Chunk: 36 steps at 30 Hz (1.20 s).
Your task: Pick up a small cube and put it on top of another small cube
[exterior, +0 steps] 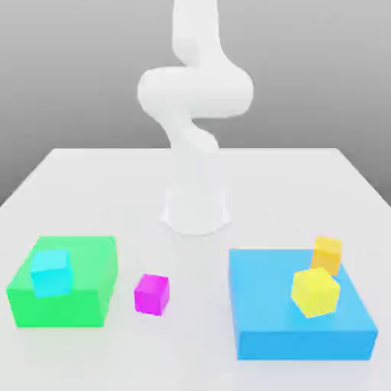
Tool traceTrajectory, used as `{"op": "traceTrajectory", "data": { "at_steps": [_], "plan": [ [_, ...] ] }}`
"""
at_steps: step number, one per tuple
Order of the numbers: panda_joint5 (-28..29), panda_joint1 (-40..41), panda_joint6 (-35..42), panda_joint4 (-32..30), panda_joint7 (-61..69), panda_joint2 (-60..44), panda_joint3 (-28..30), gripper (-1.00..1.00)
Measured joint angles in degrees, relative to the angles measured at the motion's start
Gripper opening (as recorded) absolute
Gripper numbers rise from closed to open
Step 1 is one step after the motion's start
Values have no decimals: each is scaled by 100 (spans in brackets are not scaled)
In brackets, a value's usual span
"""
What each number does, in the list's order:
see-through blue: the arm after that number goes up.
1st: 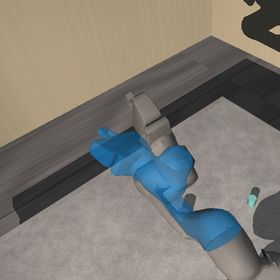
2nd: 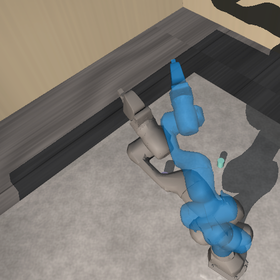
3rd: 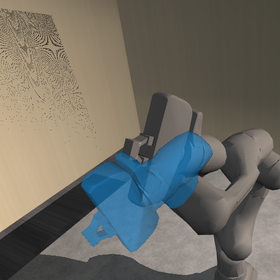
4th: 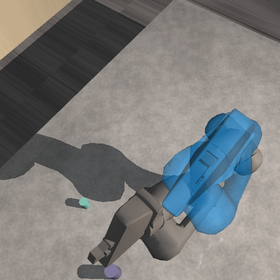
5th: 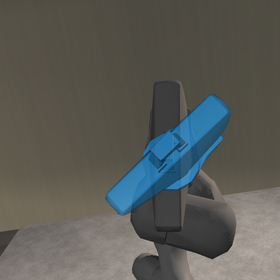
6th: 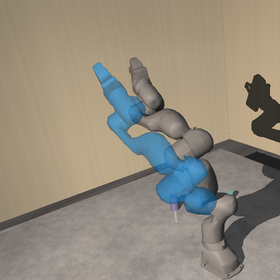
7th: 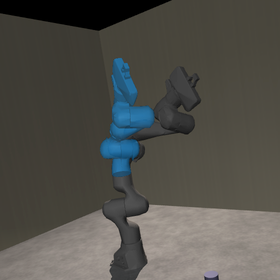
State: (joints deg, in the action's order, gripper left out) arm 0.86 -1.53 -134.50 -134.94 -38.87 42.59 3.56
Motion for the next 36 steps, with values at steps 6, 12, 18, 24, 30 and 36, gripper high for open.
{"op": "traceTrajectory", "data": {
  "at_steps": [6, 12, 18, 24, 30, 36],
  "plan": [
    [204, -360, -674, -777, 1710, -822, 807, 0],
    [387, -681, -1341, -1538, 3380, -1644, 1494, 0],
    [563, -945, -2010, -2302, 5049, -2462, 2070, 0],
    [813, -1127, -2670, -3068, 6656, -3236, 2553, 0],
    [808, -1223, -3116, -3459, 7771, -3792, 2804, 0],
    [-64, -1496, -3311, -3307, 8470, -4150, 2855, 0]
  ]
}}
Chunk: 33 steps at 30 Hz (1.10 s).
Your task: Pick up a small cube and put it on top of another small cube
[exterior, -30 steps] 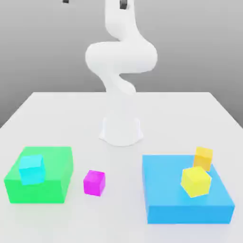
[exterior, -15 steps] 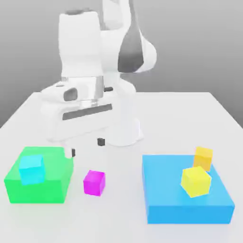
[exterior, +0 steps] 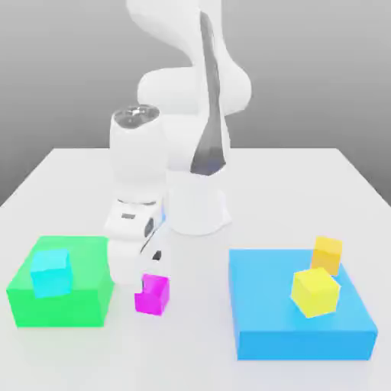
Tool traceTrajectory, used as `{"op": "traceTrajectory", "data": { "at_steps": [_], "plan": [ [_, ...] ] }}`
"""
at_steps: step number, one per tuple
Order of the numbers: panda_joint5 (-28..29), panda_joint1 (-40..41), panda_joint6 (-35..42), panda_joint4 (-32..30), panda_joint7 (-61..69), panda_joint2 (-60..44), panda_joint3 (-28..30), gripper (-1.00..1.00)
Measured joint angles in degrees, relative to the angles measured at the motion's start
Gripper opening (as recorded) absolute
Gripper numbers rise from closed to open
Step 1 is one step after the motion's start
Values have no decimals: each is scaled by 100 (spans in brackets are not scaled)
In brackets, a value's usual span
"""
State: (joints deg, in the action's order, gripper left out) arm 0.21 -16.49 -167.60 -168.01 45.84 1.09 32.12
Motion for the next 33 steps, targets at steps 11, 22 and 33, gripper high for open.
{"op": "traceTrajectory", "data": {
  "at_steps": [11, 22, 33],
  "plan": [
    [-2273, 415, -461, 236, 1666, -758, -981, 0],
    [-3908, 1815, -1103, 324, 2813, -1501, -2864, 0],
    [-3723, 1589, -978, 326, 2695, -1385, -2571, -100]
  ]
}}
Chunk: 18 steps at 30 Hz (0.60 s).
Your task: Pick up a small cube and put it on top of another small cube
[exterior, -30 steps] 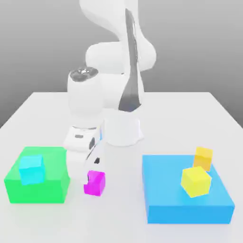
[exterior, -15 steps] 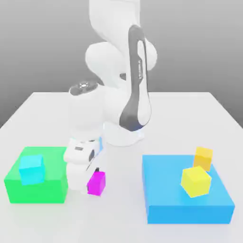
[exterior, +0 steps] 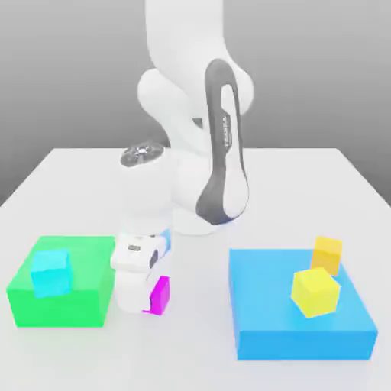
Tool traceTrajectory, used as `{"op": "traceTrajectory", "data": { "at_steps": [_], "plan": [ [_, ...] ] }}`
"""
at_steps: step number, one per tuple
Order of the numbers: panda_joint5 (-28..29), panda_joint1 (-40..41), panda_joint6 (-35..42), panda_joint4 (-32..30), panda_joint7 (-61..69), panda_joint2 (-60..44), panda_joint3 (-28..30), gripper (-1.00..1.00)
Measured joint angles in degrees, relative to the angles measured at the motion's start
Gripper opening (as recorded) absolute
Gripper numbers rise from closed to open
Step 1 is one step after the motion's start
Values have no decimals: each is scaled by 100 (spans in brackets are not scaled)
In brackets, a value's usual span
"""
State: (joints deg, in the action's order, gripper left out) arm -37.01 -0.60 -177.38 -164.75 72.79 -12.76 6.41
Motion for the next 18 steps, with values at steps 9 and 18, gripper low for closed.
{"op": "traceTrajectory", "data": {
  "at_steps": [9, 18],
  "plan": [
    [1517, -919, 496, -93, -1075, 613, 1352, -100],
    [3280, -1029, 893, -270, -2363, 1228, 1946, -100]
  ]
}}
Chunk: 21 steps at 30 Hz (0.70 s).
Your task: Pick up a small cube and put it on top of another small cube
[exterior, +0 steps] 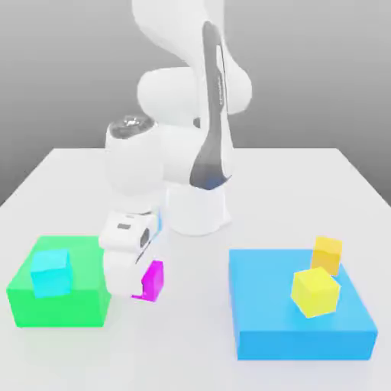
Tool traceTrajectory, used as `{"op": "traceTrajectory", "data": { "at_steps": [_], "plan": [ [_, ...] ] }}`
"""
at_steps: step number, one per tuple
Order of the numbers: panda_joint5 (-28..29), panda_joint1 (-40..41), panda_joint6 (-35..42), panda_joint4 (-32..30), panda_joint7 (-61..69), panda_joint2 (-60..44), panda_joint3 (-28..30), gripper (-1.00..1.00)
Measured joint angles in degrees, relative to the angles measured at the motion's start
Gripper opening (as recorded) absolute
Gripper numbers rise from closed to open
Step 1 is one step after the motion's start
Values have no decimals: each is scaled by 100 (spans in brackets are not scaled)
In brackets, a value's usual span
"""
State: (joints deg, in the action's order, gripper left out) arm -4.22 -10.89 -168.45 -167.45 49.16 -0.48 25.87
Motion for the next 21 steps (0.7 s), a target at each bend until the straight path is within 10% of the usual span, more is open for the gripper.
{"op": "traceTrajectory", "data": {
  "at_steps": [11, 21],
  "plan": [
    [1262, 400, 359, -261, -1042, 598, -203, -100],
    [1320, 1171, 2644, 1414, -2483, 1322, -43, -100]
  ]
}}
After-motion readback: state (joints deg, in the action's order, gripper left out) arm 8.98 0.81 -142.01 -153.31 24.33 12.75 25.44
